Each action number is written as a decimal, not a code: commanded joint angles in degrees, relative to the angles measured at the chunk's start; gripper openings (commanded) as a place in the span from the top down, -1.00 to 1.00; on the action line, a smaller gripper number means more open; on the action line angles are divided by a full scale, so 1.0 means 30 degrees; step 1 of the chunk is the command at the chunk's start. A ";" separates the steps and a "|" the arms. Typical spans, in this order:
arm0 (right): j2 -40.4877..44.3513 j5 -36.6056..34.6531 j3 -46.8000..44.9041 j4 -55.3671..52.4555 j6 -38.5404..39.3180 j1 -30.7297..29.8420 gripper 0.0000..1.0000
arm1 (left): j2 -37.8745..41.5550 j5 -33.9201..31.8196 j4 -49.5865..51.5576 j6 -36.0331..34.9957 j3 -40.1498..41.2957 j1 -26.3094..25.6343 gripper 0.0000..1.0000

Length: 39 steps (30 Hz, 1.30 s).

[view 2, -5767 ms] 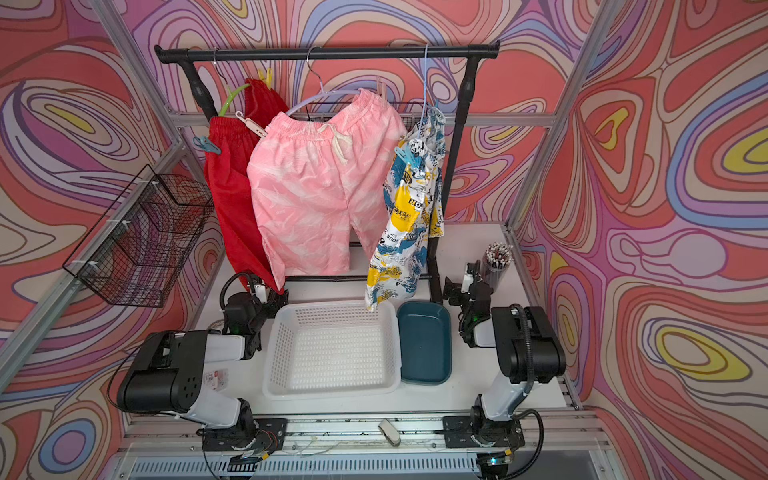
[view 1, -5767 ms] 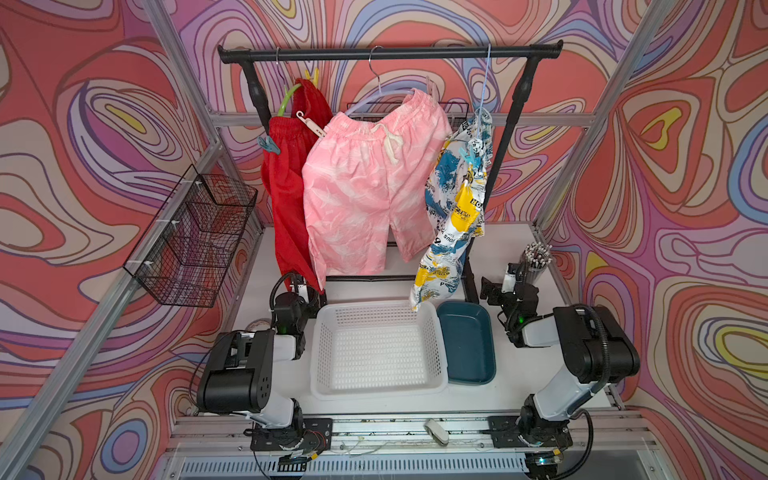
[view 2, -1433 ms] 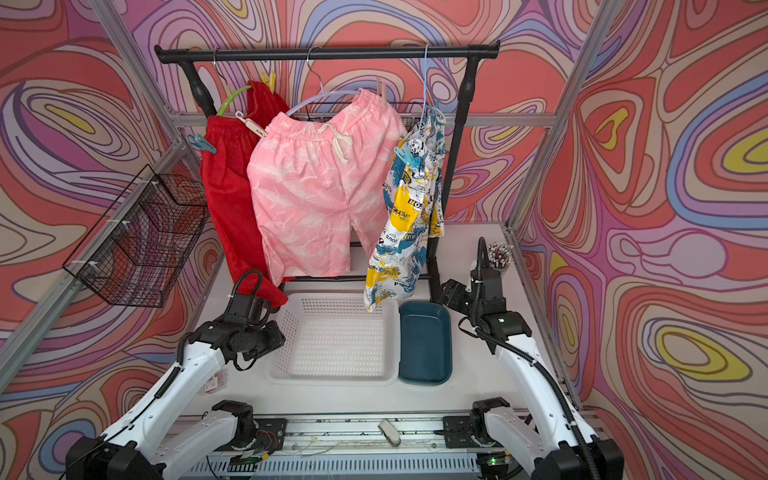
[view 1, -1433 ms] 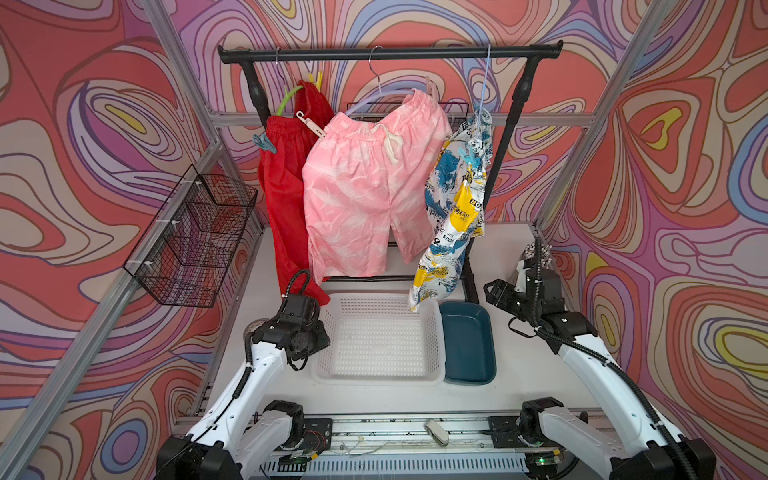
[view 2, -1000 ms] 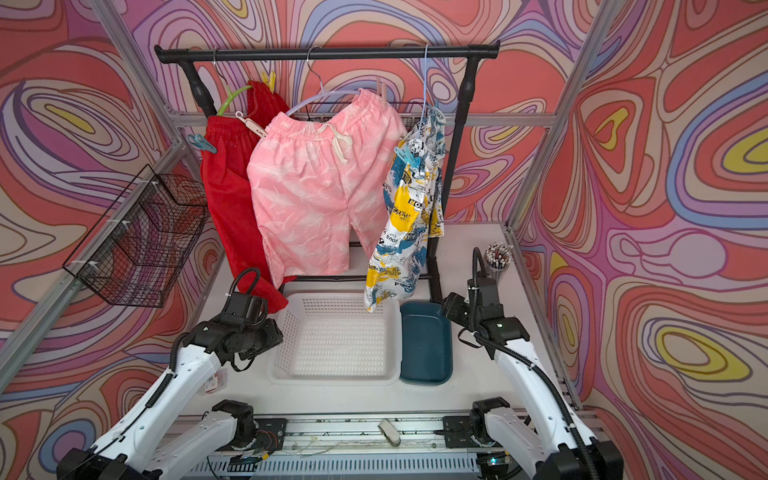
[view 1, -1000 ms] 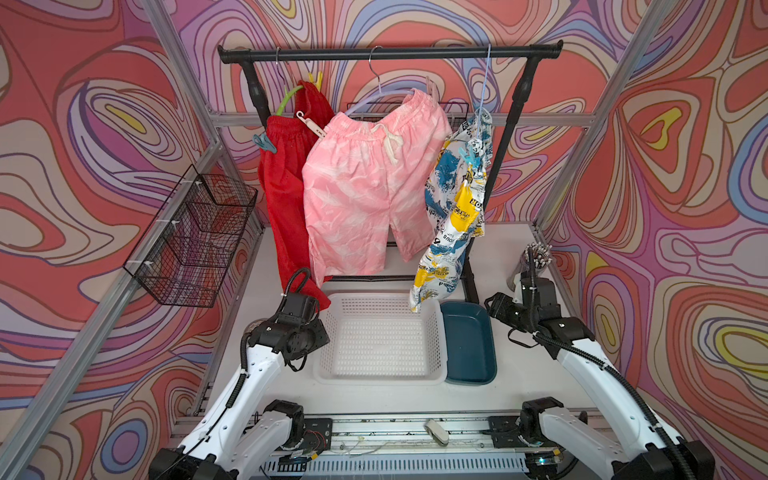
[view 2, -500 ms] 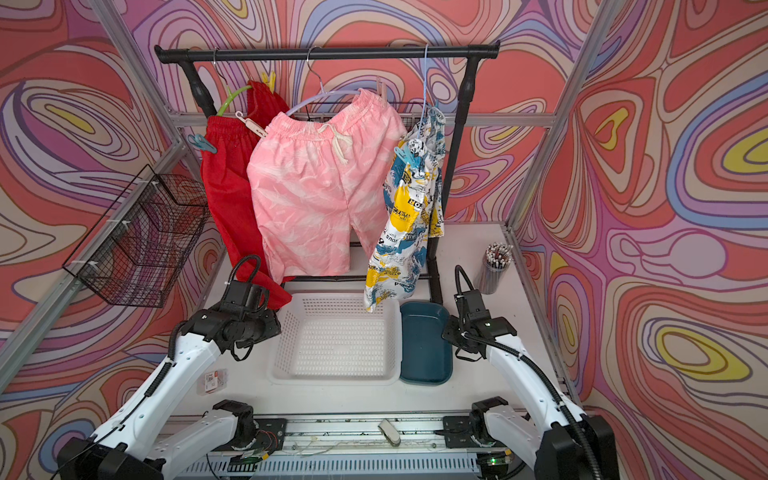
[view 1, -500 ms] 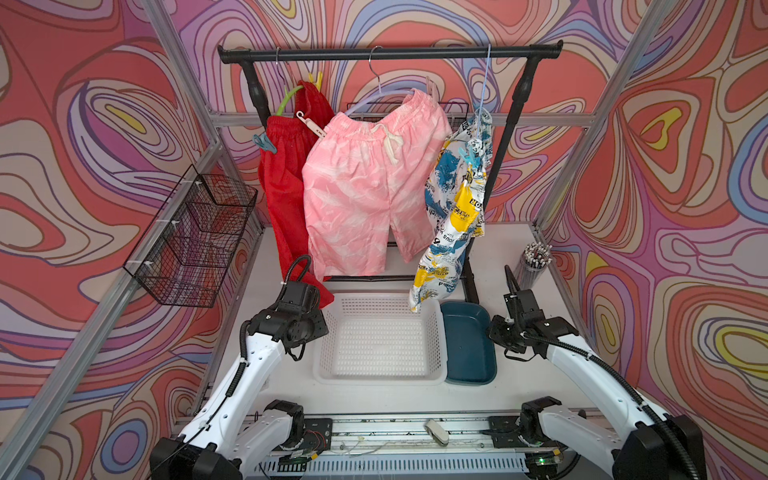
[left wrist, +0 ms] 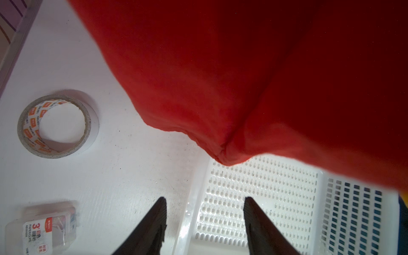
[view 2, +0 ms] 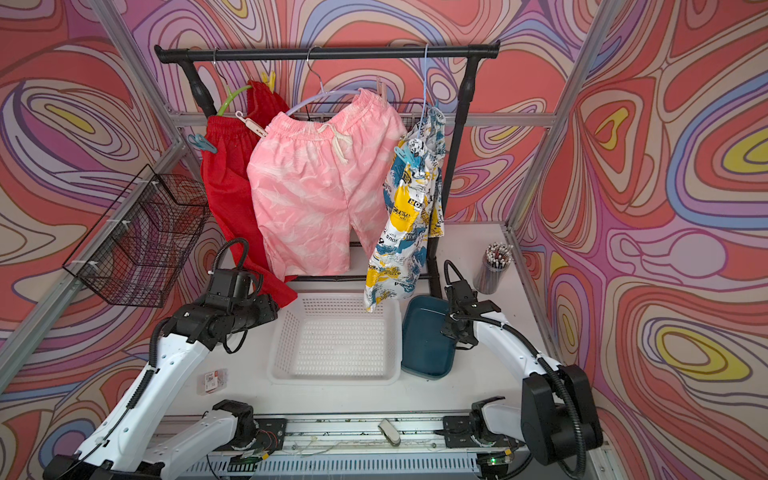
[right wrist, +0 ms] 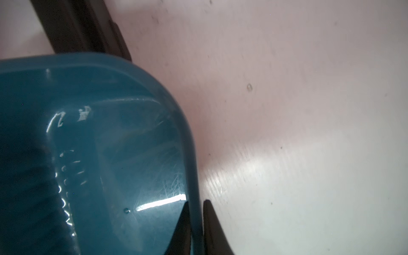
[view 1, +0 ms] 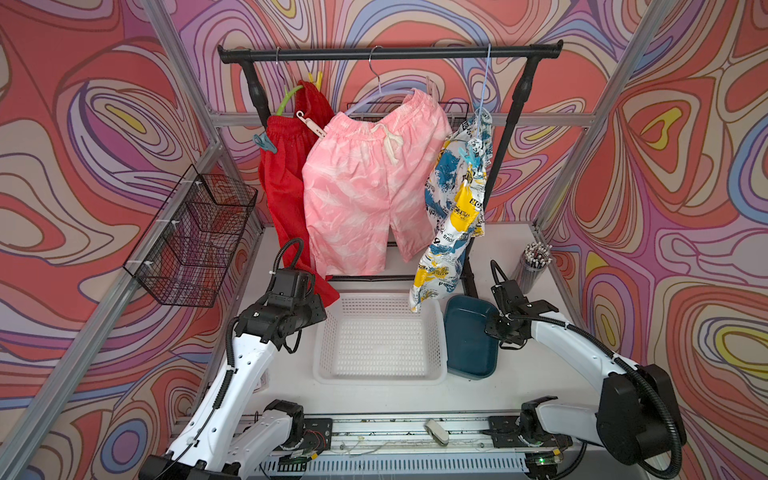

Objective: Remove the clothespins securing shorts to the hanger
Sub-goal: Adjust the storage box at the center of the board.

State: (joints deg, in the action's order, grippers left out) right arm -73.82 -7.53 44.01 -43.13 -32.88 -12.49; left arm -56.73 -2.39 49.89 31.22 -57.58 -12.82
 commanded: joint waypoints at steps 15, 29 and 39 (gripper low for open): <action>-0.2161 -0.0222 0.1828 0.0897 0.3295 -0.0350 0.84 | -0.0450 0.0665 0.0216 -0.1294 -0.1920 -0.0121 -0.19; -0.5613 -0.1411 0.5628 -0.0914 0.6135 -0.0352 0.79 | -0.0165 0.1265 0.0108 -0.1356 -0.1922 -0.0121 -0.19; -0.5674 -0.1450 0.5635 -0.3390 0.5185 -0.0406 0.31 | -0.0243 0.1709 -0.0129 -0.1241 -0.2067 -0.0121 -0.19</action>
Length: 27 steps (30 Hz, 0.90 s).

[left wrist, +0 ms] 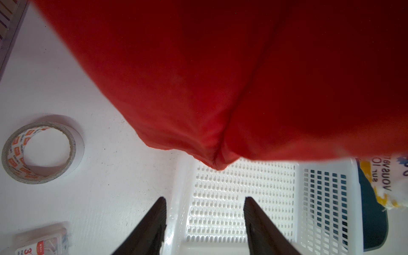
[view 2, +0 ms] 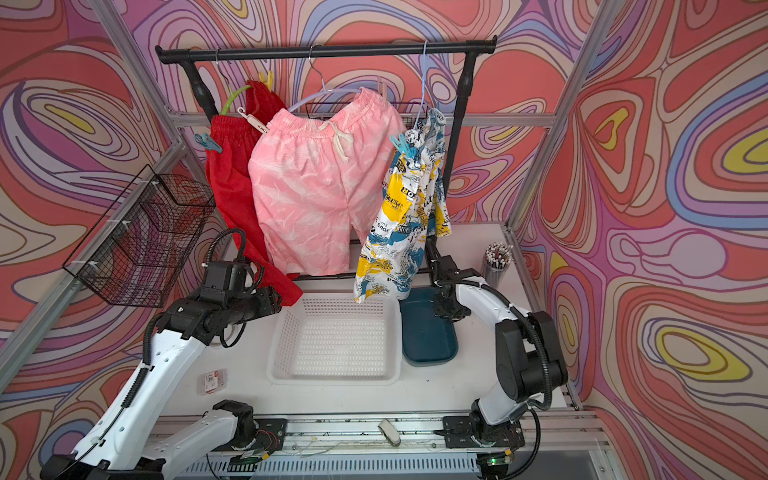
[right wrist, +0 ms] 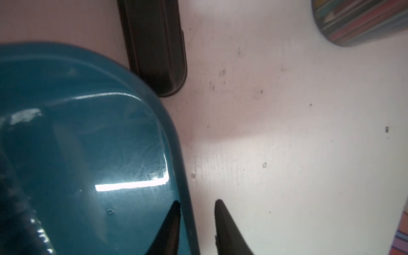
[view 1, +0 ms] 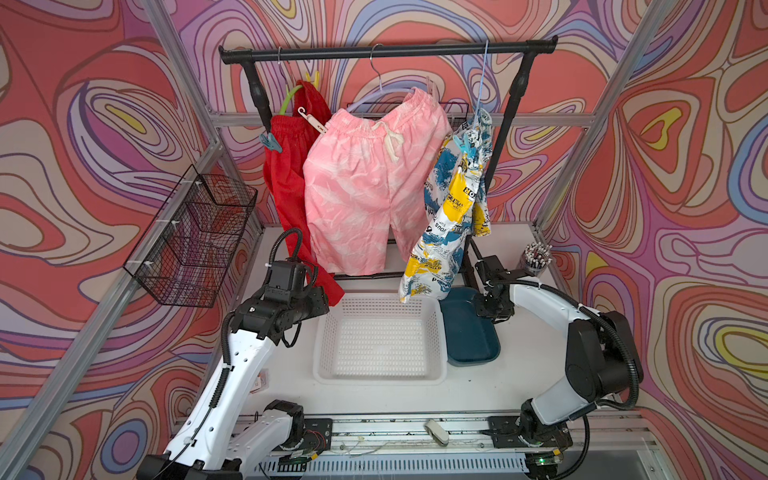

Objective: Remove the clothespins securing shorts to the hanger
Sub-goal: Adjust the storage box at the center of the board.

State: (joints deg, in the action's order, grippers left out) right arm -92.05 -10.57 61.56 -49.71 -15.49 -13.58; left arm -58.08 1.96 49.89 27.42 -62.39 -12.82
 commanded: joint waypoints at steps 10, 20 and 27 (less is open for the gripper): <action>0.3892 -0.0101 -0.0924 -0.1541 -0.2241 -0.0061 -0.01 | -0.0210 0.0701 0.0537 -0.0734 -0.1565 -0.0121 -0.19; 0.7891 -0.0573 0.1515 -0.2325 -0.2893 -0.0050 -0.07 | 0.0568 0.1544 0.2912 -0.2570 -0.3363 -0.0207 -0.17; 0.8519 0.0158 0.3692 -0.2169 -0.2325 -0.0058 -0.06 | 0.1348 0.1658 0.4571 -0.3310 -0.5240 -0.0502 -0.16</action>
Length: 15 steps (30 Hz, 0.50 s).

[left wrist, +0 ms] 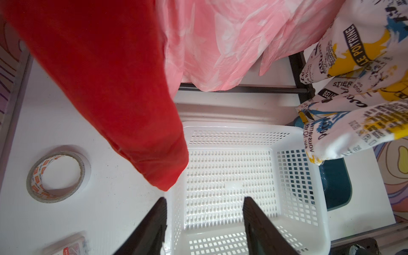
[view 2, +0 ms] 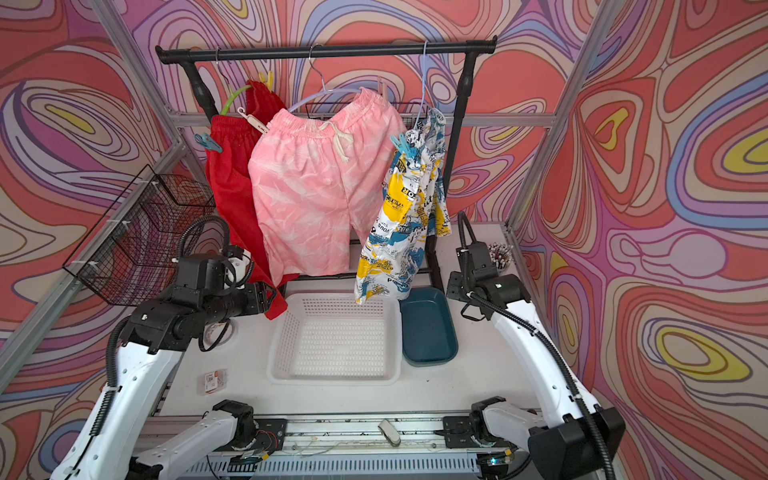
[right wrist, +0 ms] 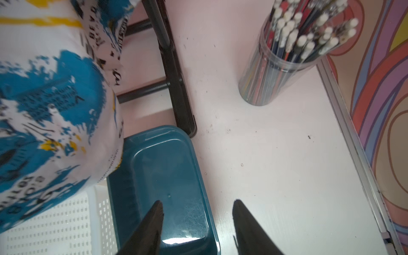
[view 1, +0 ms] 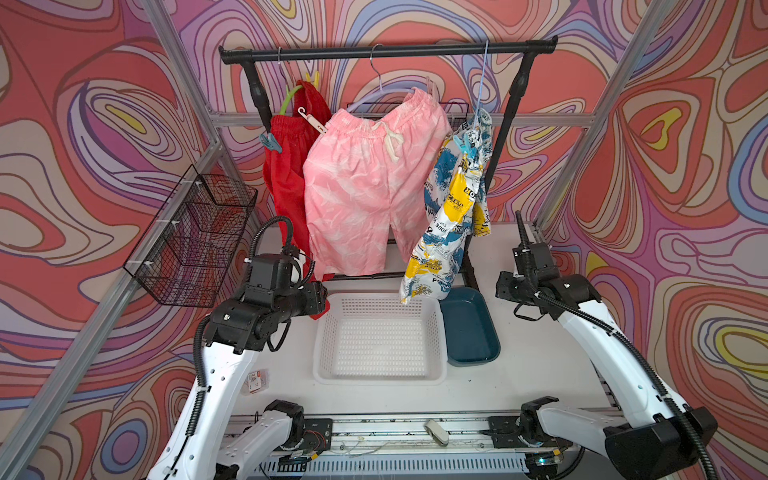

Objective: Remove the clothespins securing shorts to the hanger
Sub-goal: Adjust the storage box at the center of the board, then pick up the hanger from the clothesline.

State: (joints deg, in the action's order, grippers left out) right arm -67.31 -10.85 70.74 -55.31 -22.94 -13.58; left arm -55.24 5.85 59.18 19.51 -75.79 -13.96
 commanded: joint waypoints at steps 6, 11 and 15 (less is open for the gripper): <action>0.0883 0.1688 0.1095 0.0792 0.0696 -0.0050 -0.06 | 0.0283 0.0730 0.2196 -0.0841 -0.2677 -0.0210 -0.15; 0.1129 0.2798 0.1375 0.1222 0.1345 -0.0072 -0.06 | -0.0577 0.0018 0.3320 -0.0831 -0.5266 -0.0241 -0.14; 0.1432 0.3931 0.1762 0.1602 0.2166 -0.0054 -0.06 | -0.1247 -0.1473 0.4411 -0.0891 -0.8158 -0.0241 -0.12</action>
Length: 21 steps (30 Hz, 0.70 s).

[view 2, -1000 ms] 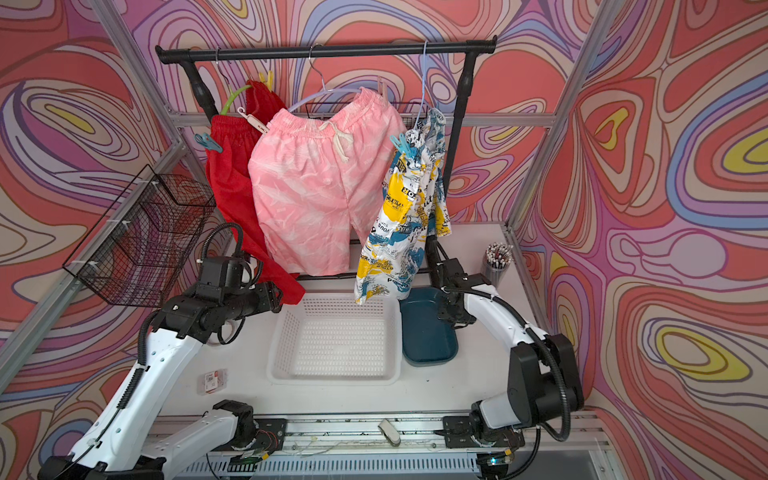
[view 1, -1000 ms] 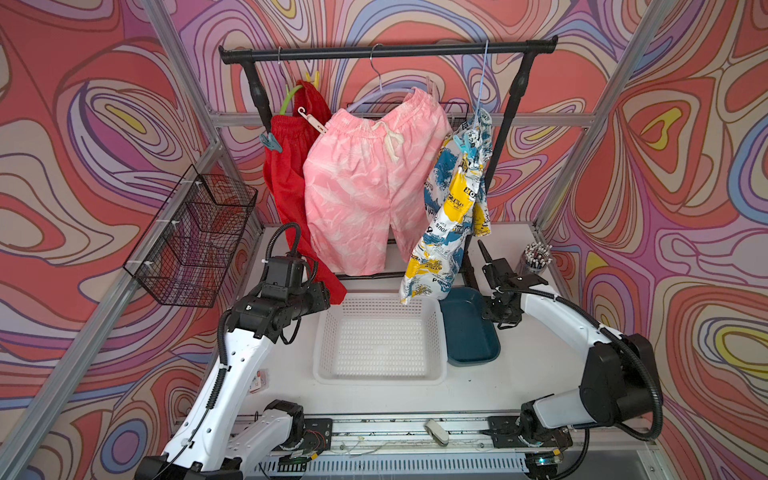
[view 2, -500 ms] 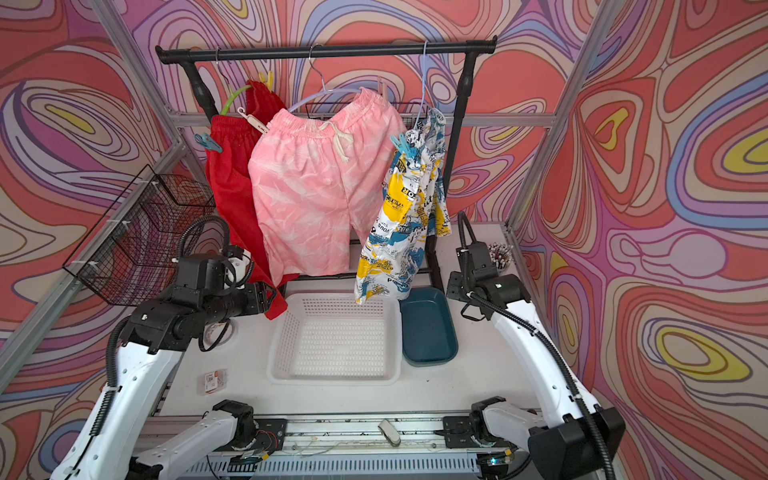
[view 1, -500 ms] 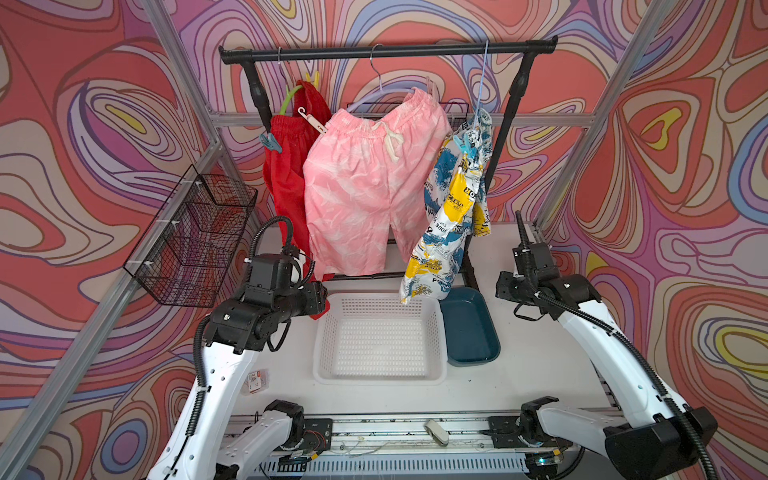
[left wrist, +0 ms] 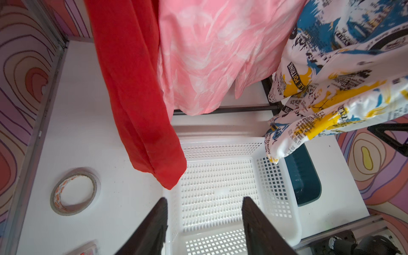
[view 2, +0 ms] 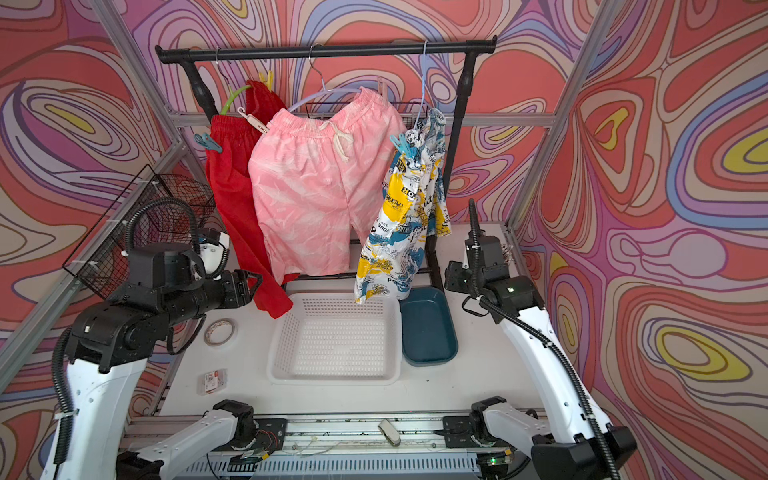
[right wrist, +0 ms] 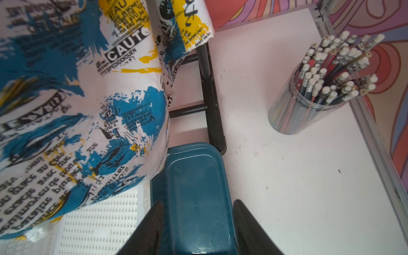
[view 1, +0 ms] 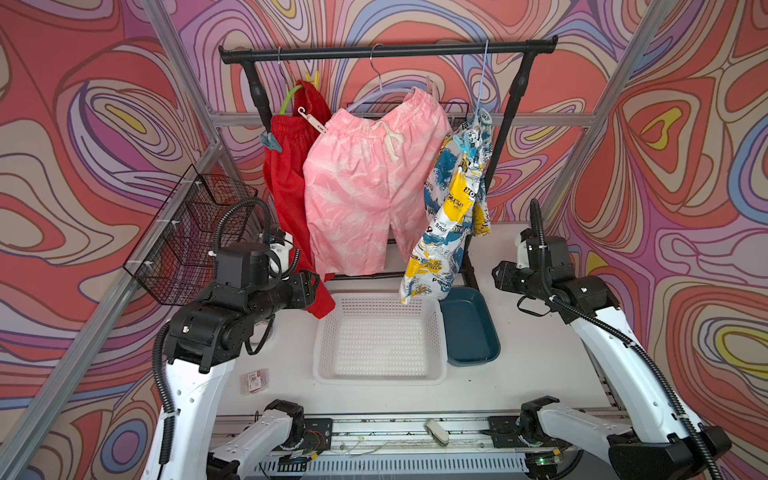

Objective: Remove the clothespins securing shorts to the hanger
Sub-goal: Pick up the hanger from the clothesline.

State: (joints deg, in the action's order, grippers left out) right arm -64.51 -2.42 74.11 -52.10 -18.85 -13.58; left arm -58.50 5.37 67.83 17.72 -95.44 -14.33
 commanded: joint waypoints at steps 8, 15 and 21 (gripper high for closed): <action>0.1800 0.2927 0.0729 0.2414 0.2080 -0.0064 -0.07 | -0.1617 -0.3624 0.3078 -0.1631 -0.6441 -0.0117 -0.10; 0.2473 0.4495 0.0237 0.3747 0.2912 -0.0043 -0.10 | -0.3527 -0.5365 0.2873 -0.3773 -0.9664 -0.0117 -0.11; 0.2863 0.5254 -0.0177 0.4351 0.3145 -0.0057 -0.11 | -0.5069 -0.4855 0.0685 -0.6253 -1.0171 -0.0115 -0.11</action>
State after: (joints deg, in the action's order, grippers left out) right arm -56.95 11.09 74.48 -40.88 -10.96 -13.58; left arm -71.68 -8.67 72.99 4.84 -125.64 -14.33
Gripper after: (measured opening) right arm 0.557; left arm 0.553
